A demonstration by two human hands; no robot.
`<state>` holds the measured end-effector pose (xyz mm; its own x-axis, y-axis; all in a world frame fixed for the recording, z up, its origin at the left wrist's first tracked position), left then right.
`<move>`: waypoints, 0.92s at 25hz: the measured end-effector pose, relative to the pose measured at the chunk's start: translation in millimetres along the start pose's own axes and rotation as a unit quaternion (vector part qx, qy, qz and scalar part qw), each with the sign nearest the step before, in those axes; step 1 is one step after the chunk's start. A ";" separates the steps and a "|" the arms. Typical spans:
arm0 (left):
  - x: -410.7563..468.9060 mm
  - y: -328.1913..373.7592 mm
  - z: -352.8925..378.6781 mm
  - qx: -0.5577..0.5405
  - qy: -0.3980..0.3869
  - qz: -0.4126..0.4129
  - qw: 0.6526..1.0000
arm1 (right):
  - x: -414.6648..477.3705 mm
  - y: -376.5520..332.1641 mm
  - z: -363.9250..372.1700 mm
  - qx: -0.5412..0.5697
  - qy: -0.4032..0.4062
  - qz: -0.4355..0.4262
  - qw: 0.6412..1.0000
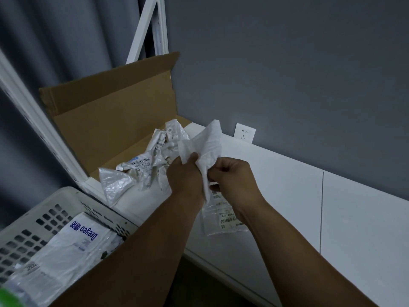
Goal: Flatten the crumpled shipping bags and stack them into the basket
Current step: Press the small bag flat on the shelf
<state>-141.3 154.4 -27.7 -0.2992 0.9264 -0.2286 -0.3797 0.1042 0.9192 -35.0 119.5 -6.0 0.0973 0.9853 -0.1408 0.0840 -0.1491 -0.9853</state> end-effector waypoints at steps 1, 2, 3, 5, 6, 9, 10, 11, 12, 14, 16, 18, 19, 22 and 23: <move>-3.1 -0.5 0.9 0.014 0.002 0.007 1.000 | 0.9 1.3 2.1 -0.024 0.007 -0.017 1.000; -5.5 0.0 1.4 0.017 -0.002 0.011 1.000 | 1.5 2.6 3.8 -0.040 0.011 -0.026 0.999; -6.0 0.8 2.6 0.011 -0.013 0.013 1.000 | 1.5 3.6 4.9 -0.048 0.015 -0.031 0.998; -4.4 3.7 2.7 0.010 -0.015 0.021 1.000 | 0.7 1.6 3.7 -0.038 0.023 -0.039 0.998; -2.7 4.2 2.3 0.017 -0.010 0.029 0.999 | -0.2 0.4 1.3 -0.017 0.024 -0.033 0.999; 2.7 -1.8 1.3 0.023 -0.003 0.047 0.999 | -2.9 -0.6 -1.4 0.042 -0.012 0.008 0.999; 2.3 -4.0 2.1 0.032 -0.012 0.058 0.998 | -2.9 0.5 -1.8 0.033 -0.012 0.007 0.999; 2.3 -6.4 2.7 0.054 -0.021 0.061 0.996 | -2.4 1.8 -2.2 0.017 -0.003 0.002 1.000; -1.1 -4.2 2.9 0.076 -0.028 0.063 0.995 | -2.1 2.3 -1.9 0.002 0.006 -0.003 1.000; -6.6 0.4 1.9 0.113 -0.030 0.071 0.991 | -1.9 2.1 -0.4 -0.010 0.005 -0.007 1.000; -6.9 5.5 0.1 0.126 -0.009 0.085 0.988 | -2.1 -1.1 -0.7 -0.017 -0.003 -0.011 1.000; -1.1 9.1 -5.8 0.123 0.043 0.082 0.988 | -1.5 -4.3 -4.3 -0.021 0.020 -0.009 1.000; 2.5 11.8 -8.9 0.116 0.071 0.074 0.988 | -0.9 -5.1 -7.7 -0.015 0.042 -0.002 0.999; 21.9 11.8 -21.1 0.109 0.115 0.059 0.986 | 2.8 -4.9 -24.4 0.047 0.081 0.037 0.995; 25.3 12.2 -22.7 0.113 0.121 0.059 0.984 | 3.9 -4.1 -29.7 0.065 0.082 0.056 0.993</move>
<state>-173.4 170.8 -29.5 -0.5399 0.8264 -0.1601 -0.1342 0.1033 0.9856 -5.5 121.5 0.4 0.2595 0.9349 -0.2422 -0.0638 -0.2336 -0.9702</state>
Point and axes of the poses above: each hand's wrist, its own x-axis towards the middle knuckle, its own z-axis out of the palm, y = z × x, the point moved 2 cm from there along x, towards the middle knuckle, and after that the axes turned 5 degrees about z, right-handed, at the moved point
